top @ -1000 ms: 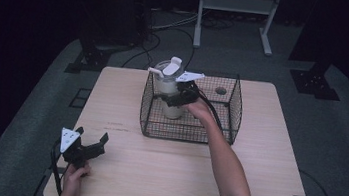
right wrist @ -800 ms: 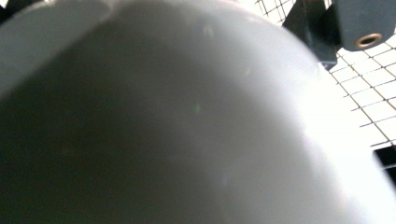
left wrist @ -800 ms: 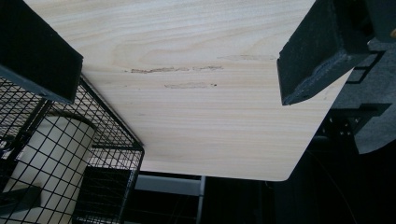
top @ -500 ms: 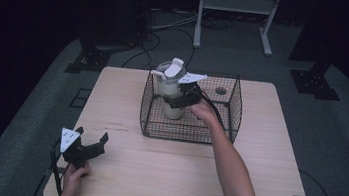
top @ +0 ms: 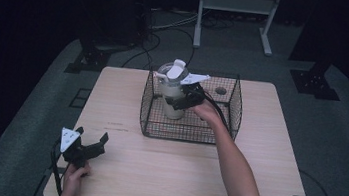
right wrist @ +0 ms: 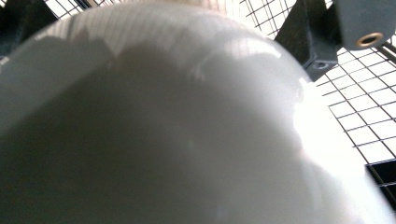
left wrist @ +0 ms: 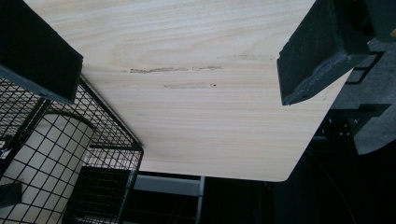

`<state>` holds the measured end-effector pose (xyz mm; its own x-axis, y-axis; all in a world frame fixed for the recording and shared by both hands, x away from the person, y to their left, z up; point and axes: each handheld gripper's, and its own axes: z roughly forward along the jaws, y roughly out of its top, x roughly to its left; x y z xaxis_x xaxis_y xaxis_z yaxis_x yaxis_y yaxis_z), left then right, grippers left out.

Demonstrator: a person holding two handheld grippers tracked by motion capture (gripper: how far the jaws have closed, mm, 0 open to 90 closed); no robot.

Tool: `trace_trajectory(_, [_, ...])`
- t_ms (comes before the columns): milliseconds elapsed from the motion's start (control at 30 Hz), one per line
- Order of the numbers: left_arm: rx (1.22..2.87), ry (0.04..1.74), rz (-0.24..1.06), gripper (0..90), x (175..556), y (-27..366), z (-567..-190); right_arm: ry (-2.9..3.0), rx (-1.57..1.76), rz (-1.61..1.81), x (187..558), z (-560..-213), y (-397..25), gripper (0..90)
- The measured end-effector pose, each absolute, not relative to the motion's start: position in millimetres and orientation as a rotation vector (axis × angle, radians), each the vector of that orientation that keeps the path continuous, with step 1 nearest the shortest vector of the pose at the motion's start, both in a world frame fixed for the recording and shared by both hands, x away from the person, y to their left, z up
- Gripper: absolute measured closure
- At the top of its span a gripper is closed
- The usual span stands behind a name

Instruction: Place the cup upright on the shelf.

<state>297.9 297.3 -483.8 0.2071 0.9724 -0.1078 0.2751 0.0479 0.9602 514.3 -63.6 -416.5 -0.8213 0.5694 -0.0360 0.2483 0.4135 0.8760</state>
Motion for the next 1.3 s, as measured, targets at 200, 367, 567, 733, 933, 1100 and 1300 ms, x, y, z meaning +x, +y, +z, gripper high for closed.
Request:
trace_trajectory(200, [1.442,1.264,0.844,0.0,297.6,296.8,-483.9,2.362,0.709,1.333,512.3,-414.1,-66.3,8.5])
trace_trajectory(367, [1.445,1.264,0.843,0.0,297.4,296.7,-483.8,2.365,0.726,1.332,511.0,-414.2,-71.3,8.6])
trace_trajectory(567, [1.445,1.264,0.843,0.0,297.3,296.5,-483.8,2.355,0.737,1.328,507.6,-415.1,-74.7,8.6])
trace_trajectory(733, [1.445,1.263,0.843,0.0,297.3,296.5,-483.9,2.359,0.734,1.304,505.2,-413.5,-76.5,8.9])
trace_trajectory(933, [1.446,1.262,0.844,0.0,297.3,296.4,-483.9,2.362,0.745,1.281,501.0,-409.6,-78.8,9.5])
trace_trajectory(1100, [1.445,1.26,0.846,0.0,297.4,296.0,-483.9,2.372,0.778,1.278,494.9,-400.2,-90.2,9.6])
trace_trajectory(1300, [1.451,1.26,0.847,0.0,297.4,295.8,-483.8,2.382,0.829,1.246,487.3,-392.4,-102.5,9.6])
